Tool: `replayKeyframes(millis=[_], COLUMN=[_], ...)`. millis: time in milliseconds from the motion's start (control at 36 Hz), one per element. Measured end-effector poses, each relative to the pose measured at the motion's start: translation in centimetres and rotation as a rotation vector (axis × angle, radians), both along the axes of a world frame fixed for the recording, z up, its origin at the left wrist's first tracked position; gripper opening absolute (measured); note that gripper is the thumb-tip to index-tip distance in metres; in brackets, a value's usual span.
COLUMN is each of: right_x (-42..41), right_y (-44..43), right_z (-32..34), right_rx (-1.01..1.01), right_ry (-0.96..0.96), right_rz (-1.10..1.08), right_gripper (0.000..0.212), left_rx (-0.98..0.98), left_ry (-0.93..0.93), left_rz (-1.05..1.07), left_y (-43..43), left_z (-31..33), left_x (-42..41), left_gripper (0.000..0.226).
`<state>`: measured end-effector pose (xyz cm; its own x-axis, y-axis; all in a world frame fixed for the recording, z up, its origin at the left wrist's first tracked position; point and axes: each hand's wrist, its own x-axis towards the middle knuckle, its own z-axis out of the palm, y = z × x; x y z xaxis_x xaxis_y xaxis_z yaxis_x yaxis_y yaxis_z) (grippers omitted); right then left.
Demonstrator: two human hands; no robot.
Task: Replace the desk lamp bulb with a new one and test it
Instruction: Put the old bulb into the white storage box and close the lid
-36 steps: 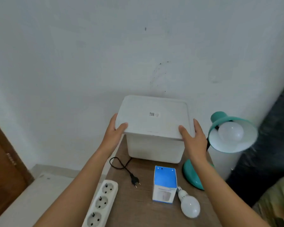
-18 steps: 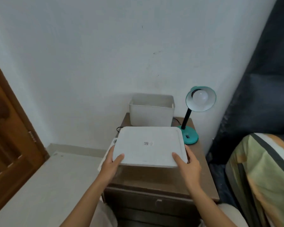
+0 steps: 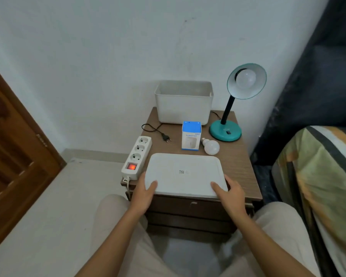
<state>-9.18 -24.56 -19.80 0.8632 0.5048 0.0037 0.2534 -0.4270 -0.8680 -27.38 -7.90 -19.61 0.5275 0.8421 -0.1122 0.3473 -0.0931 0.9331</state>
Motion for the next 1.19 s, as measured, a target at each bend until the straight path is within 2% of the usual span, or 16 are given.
replayKeyframes(millis=[167,333,389,583,833,944,1028,1111,1194], right_x=[0.7,1.0,0.8,0.8,0.9,0.9,1.3,2.3,3.9], right_y=[0.9,1.4,1.6,1.7,1.6,1.5,1.5,2.0,3.2], right_z=[-0.3,-0.7,-0.6,-0.5,-0.3,-0.1,0.3,1.2,2.5], right_rx=[-0.057,-0.146,-0.167,-0.236,-0.232,-0.223,-0.195,-0.175,-0.168], right_ry=[-0.07,-0.07,-0.064,-0.063,-0.051,-0.025,0.009,0.012,-0.031], right_rz=[0.008,-0.031,-0.036,-0.035,-0.031,-0.021,-0.022,-0.029,-0.036], right_gripper=[0.04,0.045,0.047,0.049,0.049,0.05,0.049,0.042,0.046], left_rx=[0.087,0.201,0.202,0.205,0.148,0.141,0.114,0.113,0.135], left_ry=[-0.009,0.251,0.28,0.299,0.287,0.297,0.276,0.217,0.156], left_rz=[0.041,0.04,0.046,0.07,0.1,0.118,0.146,0.152,0.146], left_y=[-0.1,-0.3,-0.5,-0.3,-0.3,-0.1,-0.3,-0.4,1.0], left_z=[-1.1,-1.9,-2.0,-2.1,-1.6,-1.2,-0.3,0.9,2.9], left_x=[0.5,1.4,1.7,2.0,2.1,2.0,2.3,3.4,5.2], left_gripper=[0.04,0.057,0.059,0.057,0.056,0.048,0.043,0.049,0.052])
